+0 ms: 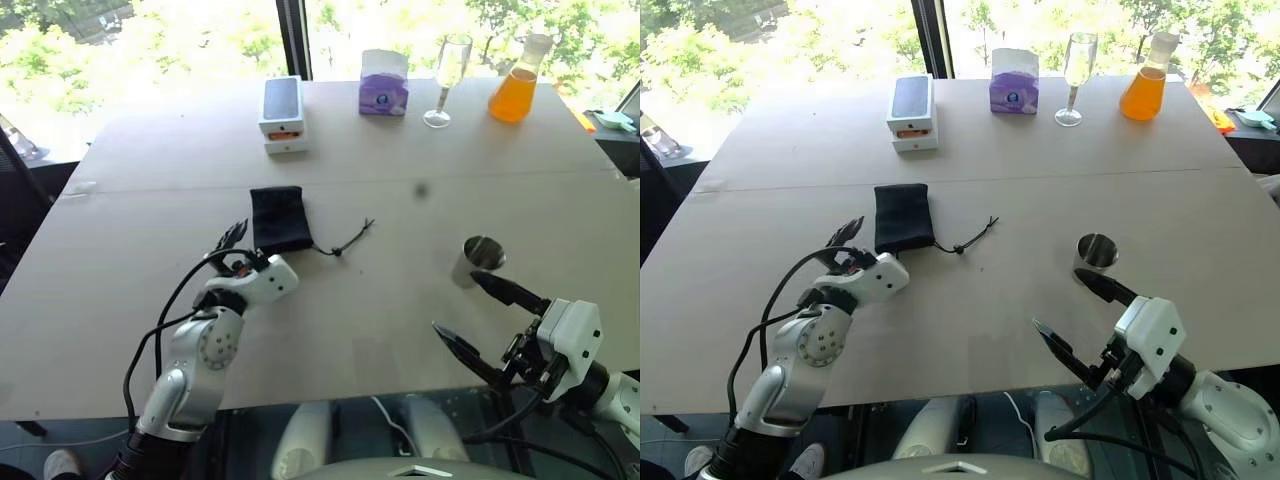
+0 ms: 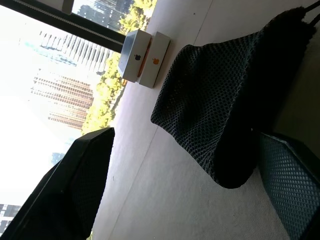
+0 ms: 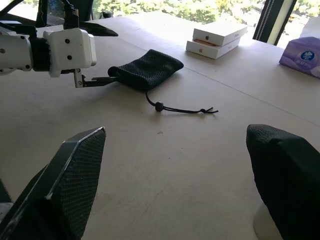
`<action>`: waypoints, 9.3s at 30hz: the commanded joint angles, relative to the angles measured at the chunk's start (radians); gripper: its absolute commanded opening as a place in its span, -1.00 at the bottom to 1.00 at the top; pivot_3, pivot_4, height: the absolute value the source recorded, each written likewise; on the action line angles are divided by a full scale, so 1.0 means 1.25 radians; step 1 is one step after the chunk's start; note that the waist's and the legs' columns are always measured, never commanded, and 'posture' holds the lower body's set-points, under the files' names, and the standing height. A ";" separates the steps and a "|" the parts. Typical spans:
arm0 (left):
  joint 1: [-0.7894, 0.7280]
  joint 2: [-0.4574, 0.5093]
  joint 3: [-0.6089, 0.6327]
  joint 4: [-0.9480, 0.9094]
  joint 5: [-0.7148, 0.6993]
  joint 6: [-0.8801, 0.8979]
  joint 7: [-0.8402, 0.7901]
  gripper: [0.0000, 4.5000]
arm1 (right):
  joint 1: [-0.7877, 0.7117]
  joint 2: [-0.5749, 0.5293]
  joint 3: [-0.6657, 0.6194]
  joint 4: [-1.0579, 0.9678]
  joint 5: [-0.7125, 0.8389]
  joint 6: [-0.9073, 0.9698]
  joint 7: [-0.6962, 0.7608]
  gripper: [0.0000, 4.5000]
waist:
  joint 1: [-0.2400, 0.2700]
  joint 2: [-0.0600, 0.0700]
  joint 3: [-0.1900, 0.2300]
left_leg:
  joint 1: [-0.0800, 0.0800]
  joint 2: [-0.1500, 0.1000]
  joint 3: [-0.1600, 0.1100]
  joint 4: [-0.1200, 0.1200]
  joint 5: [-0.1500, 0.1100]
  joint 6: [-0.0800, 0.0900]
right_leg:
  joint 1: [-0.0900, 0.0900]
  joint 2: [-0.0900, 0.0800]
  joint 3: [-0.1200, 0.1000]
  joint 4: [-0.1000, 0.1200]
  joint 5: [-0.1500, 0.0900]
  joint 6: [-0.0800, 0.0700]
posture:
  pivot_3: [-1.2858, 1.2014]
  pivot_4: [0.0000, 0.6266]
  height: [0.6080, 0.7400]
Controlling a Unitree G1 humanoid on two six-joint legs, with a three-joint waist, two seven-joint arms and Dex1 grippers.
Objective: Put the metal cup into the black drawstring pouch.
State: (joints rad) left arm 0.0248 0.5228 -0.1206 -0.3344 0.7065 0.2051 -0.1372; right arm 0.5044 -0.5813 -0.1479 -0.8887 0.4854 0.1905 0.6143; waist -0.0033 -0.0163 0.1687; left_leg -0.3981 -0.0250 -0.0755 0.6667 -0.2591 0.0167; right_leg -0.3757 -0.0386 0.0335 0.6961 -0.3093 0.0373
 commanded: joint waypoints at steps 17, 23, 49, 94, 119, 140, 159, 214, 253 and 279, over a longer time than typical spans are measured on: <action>-0.185 -0.009 -0.044 0.052 0.016 0.167 -0.218 0.98 | -0.002 0.016 0.012 -0.037 -0.006 -0.012 -0.005 1.00 | 0.000 0.000 0.000 | 0.000 0.000 0.000 0.000 0.000 0.000 | 0.000 0.000 -0.001 0.000 0.000 0.000 | 0.03 -0.52 1.00; -0.254 -0.004 -0.077 0.087 0.039 0.199 -0.268 0.98 | 0.005 0.026 0.027 -0.040 -0.021 -0.018 -0.013 1.00 | 0.001 0.000 0.000 | 0.000 0.000 0.000 0.000 0.000 0.000 | 0.000 0.001 -0.001 0.000 0.000 0.000 | 0.03 -0.52 1.00; -0.521 -0.067 0.003 0.130 -0.392 0.808 -0.688 -0.96 | -0.018 0.034 0.031 -0.031 -0.040 -0.016 -0.017 1.00 | -0.001 0.000 -0.001 | -0.001 -0.001 -0.001 0.002 0.000 0.000 | 0.001 0.002 -0.005 0.001 0.000 0.000 | 0.03 -0.52 1.00; -0.737 -0.153 0.095 0.381 -0.745 1.105 -0.310 -0.96 | -0.544 -0.450 -0.221 -0.057 0.514 0.896 -0.296 1.00 | 0.015 -0.001 0.001 | -0.006 -0.004 -0.004 0.003 0.001 -0.002 | -0.001 -0.002 -0.005 0.000 0.000 0.000 | 0.03 -0.52 1.00; -0.714 -0.159 0.112 0.323 -0.791 1.121 -0.234 -1.00 | -0.781 -0.390 0.157 0.133 0.356 0.938 -0.307 -0.01 | 0.013 -0.001 0.001 | -0.010 -0.004 -0.006 0.003 0.003 -0.004 | -0.005 -0.003 -0.007 -0.001 0.000 0.000 | 0.03 -0.52 1.00; -0.726 -0.154 0.149 0.341 -0.824 1.125 -0.194 -1.00 | -0.759 -0.195 0.023 0.108 0.327 0.946 -0.292 -0.97 | 0.011 -0.001 0.000 | -0.013 -0.004 -0.006 0.003 0.003 -0.004 | -0.008 -0.003 -0.006 0.000 0.000 0.000 | 0.03 -0.52 1.00; -0.734 -0.155 0.223 0.367 -0.867 1.127 -0.161 -1.00 | -0.810 0.170 0.007 0.134 0.303 0.911 -0.478 -0.97 | -0.002 -0.001 0.000 | -0.013 -0.004 -0.005 0.003 0.003 -0.004 | -0.011 -0.002 -0.005 0.001 0.000 0.000 | 0.03 -0.52 1.00; -0.885 -0.111 0.414 0.758 -1.271 1.127 0.049 -1.00 | -0.766 0.494 0.101 0.394 0.239 0.592 -0.347 -0.97 | -0.016 -0.001 0.000 | -0.014 -0.005 -0.001 0.003 0.004 -0.005 | -0.018 -0.002 -0.002 0.008 0.000 0.000 | 0.03 -0.52 1.00; -0.777 -0.090 0.311 0.556 -1.408 1.127 0.126 -1.00 | -0.741 0.366 0.167 0.425 0.166 0.537 -0.264 -0.97 | -0.031 -0.001 0.000 | -0.014 -0.004 0.002 0.003 0.004 -0.007 | -0.023 -0.001 0.006 0.013 0.000 0.000 | 0.03 -0.52 1.00; -0.742 -0.113 0.267 0.398 -1.249 1.124 -0.050 -1.00 | -0.777 0.079 0.398 0.357 -0.119 0.481 -0.120 -0.97 | -0.030 -0.001 0.000 | -0.014 -0.004 0.002 0.003 0.004 -0.007 | -0.023 0.000 0.006 0.013 0.000 0.000 | 0.03 -0.52 1.00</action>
State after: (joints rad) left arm -0.8989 0.3861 0.2055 0.2043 -0.8518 1.6077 -0.1745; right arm -0.4471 -0.4914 0.3681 -0.3972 0.3510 0.8168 0.4610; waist -0.0408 -0.0179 0.1688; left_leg -0.4161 -0.0302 -0.0730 0.6702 -0.2535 0.0083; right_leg -0.4043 -0.0389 0.0407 0.7123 -0.3091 0.0376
